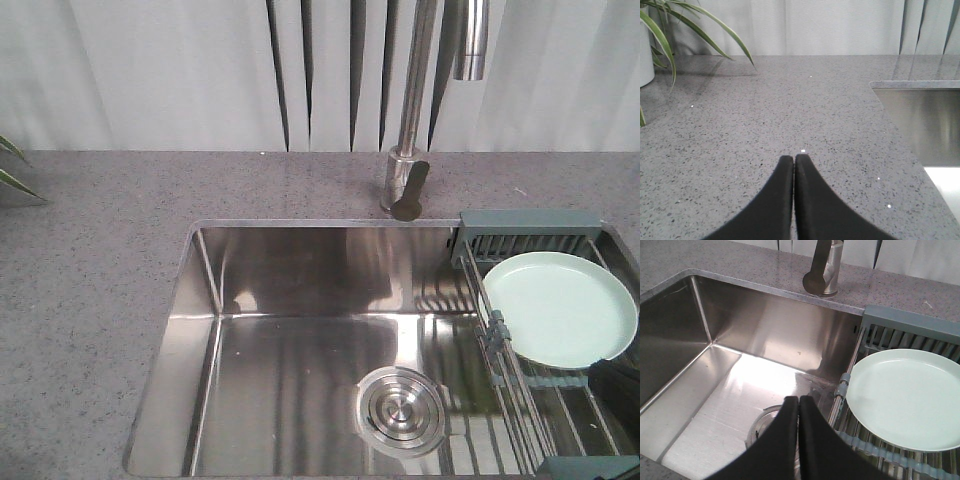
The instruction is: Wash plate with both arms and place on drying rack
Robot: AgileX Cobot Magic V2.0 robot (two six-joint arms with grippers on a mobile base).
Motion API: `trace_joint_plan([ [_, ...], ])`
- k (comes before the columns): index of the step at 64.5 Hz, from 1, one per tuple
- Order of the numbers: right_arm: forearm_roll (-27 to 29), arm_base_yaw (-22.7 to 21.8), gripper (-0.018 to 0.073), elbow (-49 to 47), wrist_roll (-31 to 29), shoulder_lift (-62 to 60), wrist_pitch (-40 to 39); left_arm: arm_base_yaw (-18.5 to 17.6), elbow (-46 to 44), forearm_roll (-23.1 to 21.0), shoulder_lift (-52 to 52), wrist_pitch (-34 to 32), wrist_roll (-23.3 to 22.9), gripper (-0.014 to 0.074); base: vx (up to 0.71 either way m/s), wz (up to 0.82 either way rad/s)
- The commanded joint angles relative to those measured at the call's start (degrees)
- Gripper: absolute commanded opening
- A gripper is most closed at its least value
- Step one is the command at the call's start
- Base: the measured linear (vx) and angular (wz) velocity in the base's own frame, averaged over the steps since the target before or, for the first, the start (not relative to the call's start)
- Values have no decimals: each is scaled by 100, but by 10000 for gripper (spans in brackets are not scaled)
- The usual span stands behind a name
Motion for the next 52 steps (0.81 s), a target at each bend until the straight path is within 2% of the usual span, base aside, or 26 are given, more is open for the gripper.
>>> trace_joint_plan([
  [1,244,-22,-1,-151,-29,56,-159,14,-156,-11,-94,-430,-97,-7,0,0],
  [52,244,-22,-1,-151,-29,56,-159,14,-160,-15,-89,-430,-97,-7,0,0],
])
